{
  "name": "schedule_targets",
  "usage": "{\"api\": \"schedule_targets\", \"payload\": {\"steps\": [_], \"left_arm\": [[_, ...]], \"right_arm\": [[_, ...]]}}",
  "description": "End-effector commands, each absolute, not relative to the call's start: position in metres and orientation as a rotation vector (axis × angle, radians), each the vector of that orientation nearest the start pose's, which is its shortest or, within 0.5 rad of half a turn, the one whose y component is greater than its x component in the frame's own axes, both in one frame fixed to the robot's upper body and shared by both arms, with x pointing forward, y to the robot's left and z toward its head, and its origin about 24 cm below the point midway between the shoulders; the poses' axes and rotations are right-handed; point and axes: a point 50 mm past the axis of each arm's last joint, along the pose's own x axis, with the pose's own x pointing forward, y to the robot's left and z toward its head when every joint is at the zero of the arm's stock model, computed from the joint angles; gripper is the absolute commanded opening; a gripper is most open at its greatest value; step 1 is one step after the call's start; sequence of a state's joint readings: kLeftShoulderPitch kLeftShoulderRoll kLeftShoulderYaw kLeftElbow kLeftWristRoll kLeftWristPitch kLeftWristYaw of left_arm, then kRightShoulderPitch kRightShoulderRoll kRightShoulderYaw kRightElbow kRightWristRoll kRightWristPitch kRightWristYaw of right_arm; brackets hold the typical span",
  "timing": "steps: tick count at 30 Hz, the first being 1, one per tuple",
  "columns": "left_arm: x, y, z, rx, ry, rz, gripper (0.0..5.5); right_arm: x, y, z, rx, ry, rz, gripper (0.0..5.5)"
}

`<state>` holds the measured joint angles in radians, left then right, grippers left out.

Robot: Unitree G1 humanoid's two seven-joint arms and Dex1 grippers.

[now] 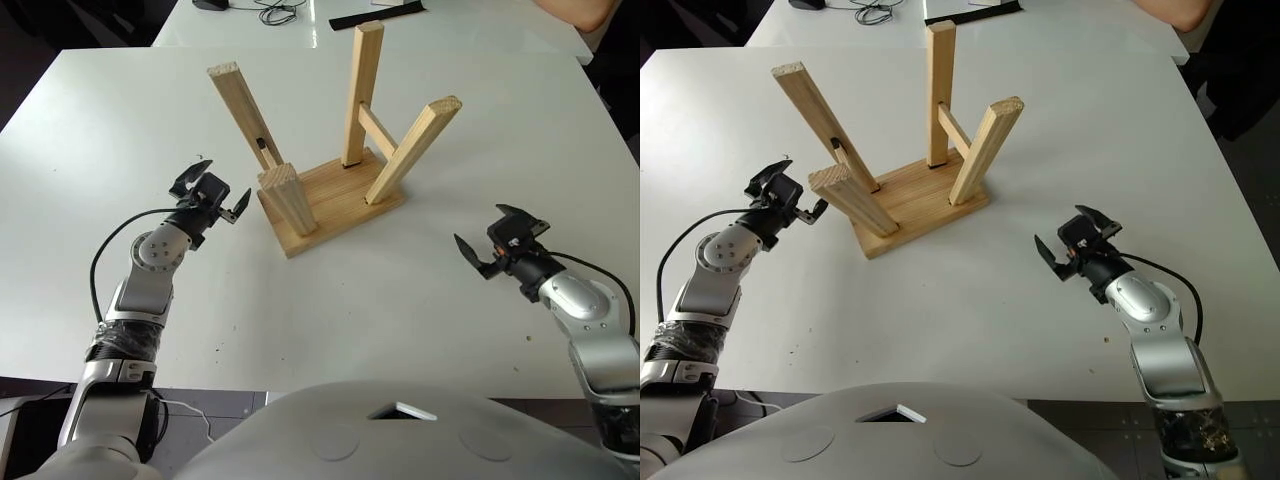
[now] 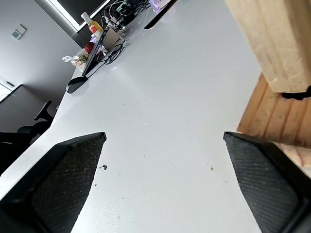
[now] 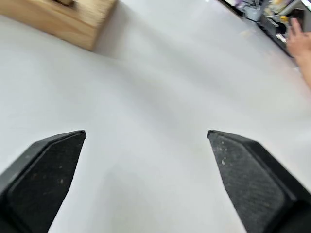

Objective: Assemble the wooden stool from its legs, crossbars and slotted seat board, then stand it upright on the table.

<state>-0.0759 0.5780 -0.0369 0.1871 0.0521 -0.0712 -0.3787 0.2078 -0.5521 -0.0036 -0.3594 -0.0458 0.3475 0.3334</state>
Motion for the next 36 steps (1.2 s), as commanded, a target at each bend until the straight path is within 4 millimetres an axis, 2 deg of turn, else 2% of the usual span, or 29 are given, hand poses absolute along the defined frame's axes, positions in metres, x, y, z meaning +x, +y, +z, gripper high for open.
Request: {"api": "schedule_targets", "payload": {"steps": [1, 6, 11, 14, 17, 21, 24, 28, 33, 36], "left_arm": [[0.261, 0.226, 0.051, 0.606, 0.177, -0.462, 4.50], [0.258, 0.203, 0.057, 0.581, 0.164, -0.558, 4.50], [0.257, 0.199, 0.056, 0.576, 0.181, -0.579, 4.50], [0.260, 0.199, 0.055, 0.581, 0.189, -0.586, 4.50], [0.264, 0.197, 0.054, 0.581, 0.190, -0.598, 4.50], [0.262, 0.196, 0.047, 0.571, 0.208, -0.615, 4.50], [0.255, 0.198, 0.041, 0.555, 0.223, -0.634, 4.50], [0.247, 0.193, 0.041, 0.527, 0.204, -0.669, 4.50], [0.235, 0.183, 0.049, 0.495, 0.152, -0.768, 4.50], [0.233, 0.189, 0.055, 0.468, 0.135, -0.764, 4.50]], "right_arm": [[0.240, -0.211, 0.065, -0.508, 0.153, 0.183, 4.64], [0.266, -0.195, 0.066, -0.454, 0.044, 0.120, 4.64], [0.294, -0.172, 0.062, -0.441, -0.021, 0.230, 4.64], [0.298, -0.163, 0.055, -0.446, -0.029, 0.335, 4.64], [0.293, -0.155, 0.045, -0.429, -0.019, 0.451, 4.64], [0.276, -0.146, 0.035, -0.418, -0.001, 0.608, 4.64], [0.249, -0.153, 0.034, -0.442, 0.029, 0.718, 4.64], [0.217, -0.162, 0.045, -0.457, 0.045, 0.774, 4.64], [0.174, -0.163, 0.060, -0.435, 0.084, 0.807, 4.64], [0.159, -0.169, 0.067, -0.436, 0.116, 0.776, 4.64]]}}
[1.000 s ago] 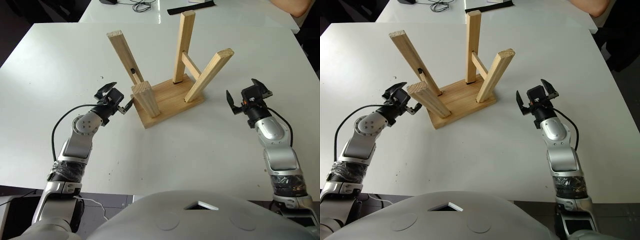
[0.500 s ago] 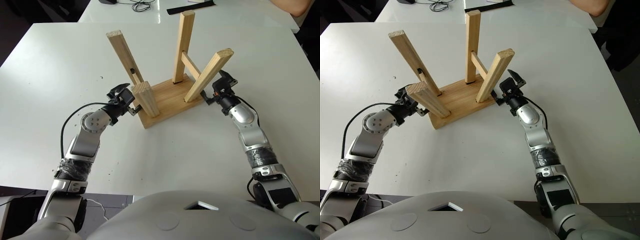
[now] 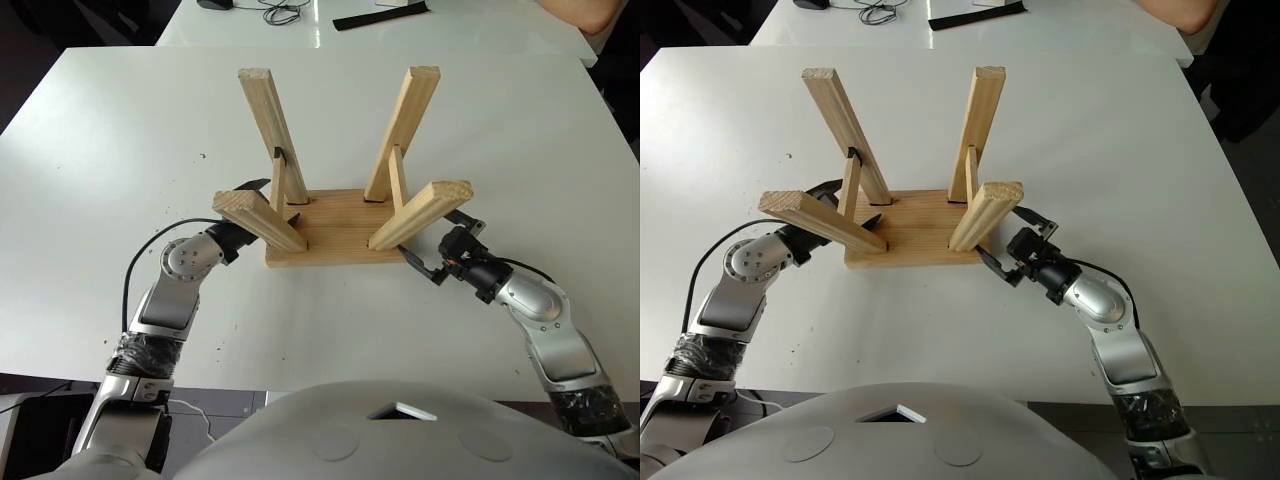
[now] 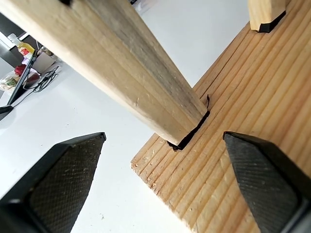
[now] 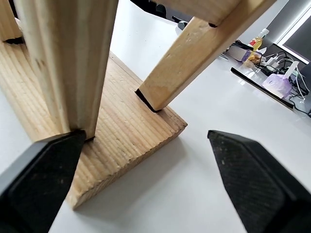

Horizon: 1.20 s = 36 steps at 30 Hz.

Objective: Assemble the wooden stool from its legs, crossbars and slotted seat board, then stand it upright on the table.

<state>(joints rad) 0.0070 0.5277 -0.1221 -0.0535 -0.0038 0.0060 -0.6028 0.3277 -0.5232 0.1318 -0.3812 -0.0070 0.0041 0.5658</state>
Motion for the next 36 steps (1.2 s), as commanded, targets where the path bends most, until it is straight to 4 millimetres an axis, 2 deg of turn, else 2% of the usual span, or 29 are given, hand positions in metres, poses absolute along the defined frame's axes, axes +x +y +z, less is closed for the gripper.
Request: {"api": "schedule_targets", "payload": {"steps": [1, 3, 7, 12, 14, 16, 20, 24, 30, 33, 36], "left_arm": [[0.236, 0.195, 0.057, 0.468, 0.132, -0.731, 4.50], [0.240, 0.210, 0.063, 0.469, 0.124, -0.670, 4.50], [0.239, 0.234, 0.075, 0.422, 0.135, -0.617, 3.86], [0.235, 0.256, 0.069, 0.496, 0.195, -0.623, 3.16], [0.230, 0.260, 0.058, 0.527, 0.232, -0.656, 2.78], [0.223, 0.262, 0.044, 0.544, 0.275, -0.685, 2.76], [0.214, 0.259, 0.024, 0.591, 0.301, -0.758, 2.76], [0.211, 0.246, 0.015, 0.621, 0.276, -0.837, 2.76], [0.183, 0.218, 0.025, 0.551, 0.230, -1.021, 2.76], [0.174, 0.216, 0.035, 0.534, 0.245, -1.062, 2.76], [0.174, 0.216, 0.040, 0.509, 0.264, -1.042, 2.76]], "right_arm": [[0.159, -0.174, 0.070, -0.440, 0.122, 0.741, 4.64], [0.161, -0.188, 0.073, -0.452, 0.145, 0.647, 4.64], [0.158, -0.223, 0.067, -0.479, 0.214, 0.451, 4.19], [0.146, -0.238, 0.052, -0.485, 0.278, 0.336, 3.51], [0.144, -0.236, 0.045, -0.477, 0.298, 0.332, 3.14], [0.142, -0.228, 0.037, -0.471, 0.324, 0.356, 2.81], [0.143, -0.213, 0.026, -0.442, 0.346, 0.394, 2.81], [0.143, -0.198, 0.019, -0.424, 0.358, 0.431, 2.81], [0.132, -0.180, 0.025, -0.390, 0.355, 0.475, 2.81], [0.123, -0.175, 0.030, -0.375, 0.358, 0.461, 2.81], [0.116, -0.166, 0.037, -0.355, 0.354, 0.478, 2.81]]}}
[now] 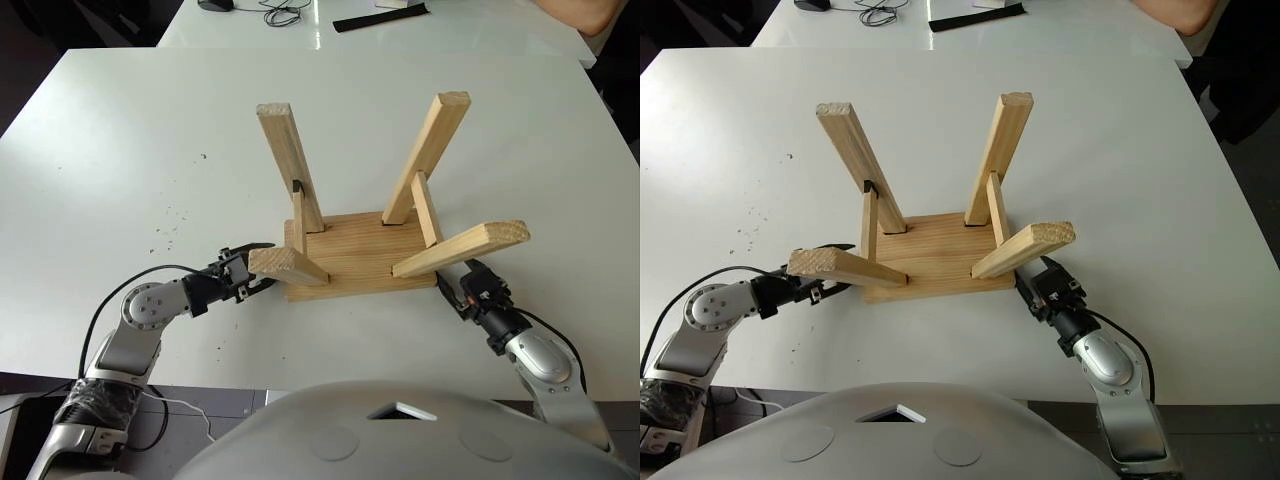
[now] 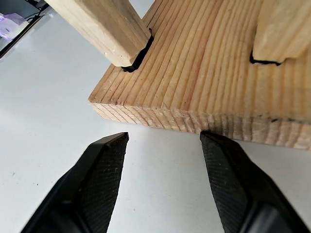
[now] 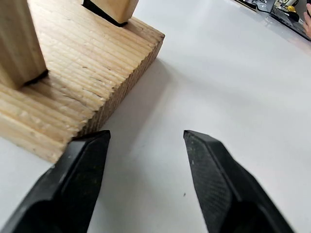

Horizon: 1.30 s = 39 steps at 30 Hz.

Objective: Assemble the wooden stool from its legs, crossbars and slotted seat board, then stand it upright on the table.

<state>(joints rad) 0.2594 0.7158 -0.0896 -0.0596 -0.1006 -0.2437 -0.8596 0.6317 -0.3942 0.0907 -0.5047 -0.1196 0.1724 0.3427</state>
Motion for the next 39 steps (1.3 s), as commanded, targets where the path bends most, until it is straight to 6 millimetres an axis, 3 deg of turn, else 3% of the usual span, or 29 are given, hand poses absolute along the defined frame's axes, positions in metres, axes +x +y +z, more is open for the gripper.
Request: {"api": "schedule_targets", "payload": {"steps": [1, 5, 12, 21, 32, 39], "left_arm": [[0.175, 0.215, 0.043, 0.498, 0.264, -1.034, 2.76], [0.175, 0.207, 0.056, 0.420, 0.265, -1.006, 2.76], [0.156, 0.200, 0.087, 0.357, 0.290, -1.043, 2.76], [0.148, 0.197, 0.118, 0.339, 0.317, -1.127, 2.76], [0.156, 0.200, 0.137, 0.234, 0.344, -1.204, 2.76], [0.162, 0.205, 0.137, 0.225, 0.353, -1.222, 2.76]], "right_arm": [[0.113, -0.163, 0.040, -0.350, 0.350, 0.490, 2.81], [0.108, -0.161, 0.061, -0.351, 0.326, 0.508, 2.81], [0.096, -0.161, 0.108, -0.354, 0.255, 0.552, 2.81], [0.095, -0.159, 0.116, -0.376, 0.204, 0.631, 2.81], [0.095, -0.172, 0.134, -0.329, 0.187, 0.762, 2.81], [0.103, -0.185, 0.138, -0.361, 0.263, 0.703, 2.81]]}}
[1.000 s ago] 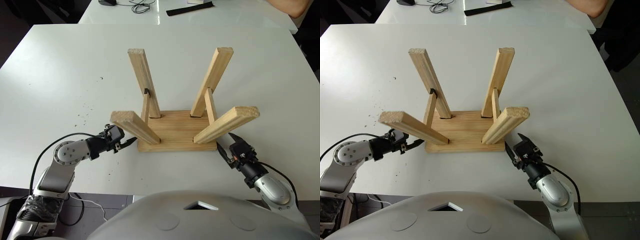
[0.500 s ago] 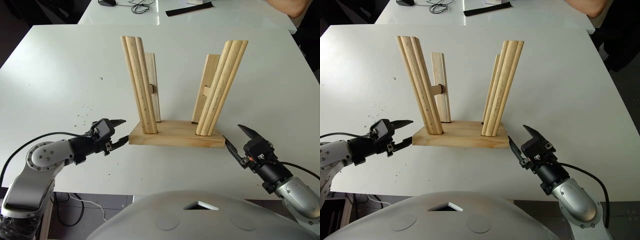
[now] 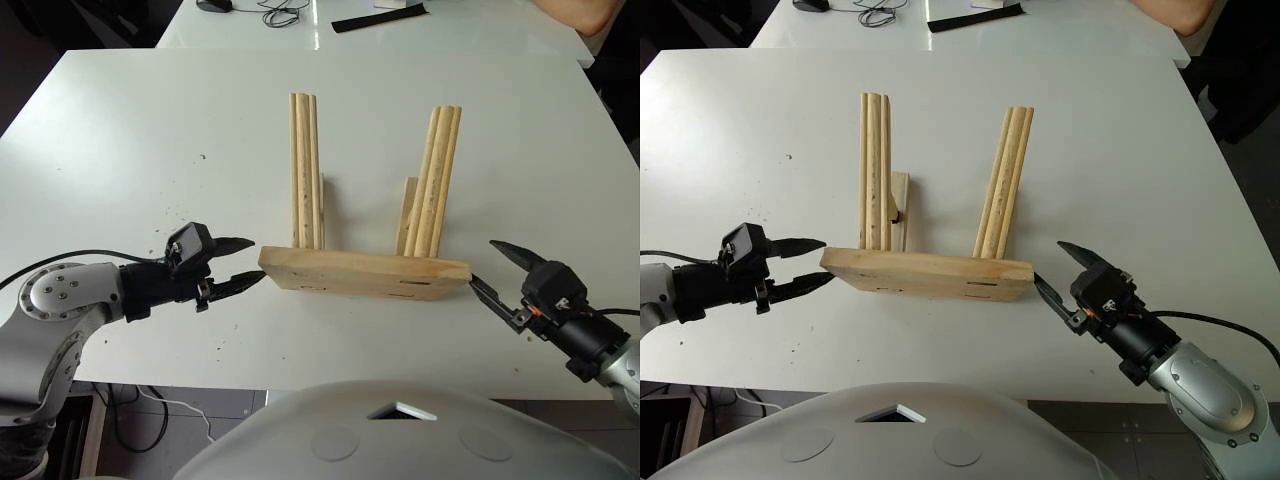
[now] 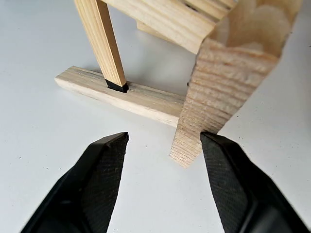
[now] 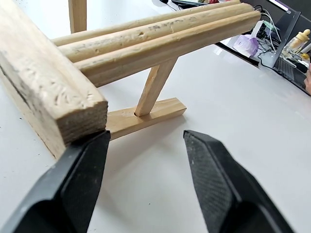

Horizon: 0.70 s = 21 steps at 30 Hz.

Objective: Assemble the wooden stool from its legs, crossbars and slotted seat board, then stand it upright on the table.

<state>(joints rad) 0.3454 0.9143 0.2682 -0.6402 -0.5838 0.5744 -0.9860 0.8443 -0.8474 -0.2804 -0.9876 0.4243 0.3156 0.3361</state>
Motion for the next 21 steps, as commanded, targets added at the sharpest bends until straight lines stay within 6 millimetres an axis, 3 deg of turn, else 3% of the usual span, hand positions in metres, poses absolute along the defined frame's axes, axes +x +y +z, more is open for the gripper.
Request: {"api": "schedule_targets", "payload": {"steps": [1, 7, 13, 21], "left_arm": [[0.164, 0.209, 0.133, 0.244, 0.365, -1.217, 2.76], [0.176, 0.239, 0.109, 0.319, 0.429, -1.169, 2.76], [0.177, 0.247, 0.086, 0.357, 0.463, -1.232, 2.76], [0.177, 0.235, 0.060, 0.341, 0.473, -1.349, 2.76]], "right_arm": [[0.101, -0.189, 0.134, -0.363, 0.301, 0.682, 2.81], [0.088, -0.224, 0.110, -0.254, 0.467, 0.625, 2.81], [0.091, -0.253, 0.088, -0.244, 0.547, 0.656, 3.09], [0.117, -0.248, 0.059, -0.277, 0.567, 0.878, 3.09]]}}
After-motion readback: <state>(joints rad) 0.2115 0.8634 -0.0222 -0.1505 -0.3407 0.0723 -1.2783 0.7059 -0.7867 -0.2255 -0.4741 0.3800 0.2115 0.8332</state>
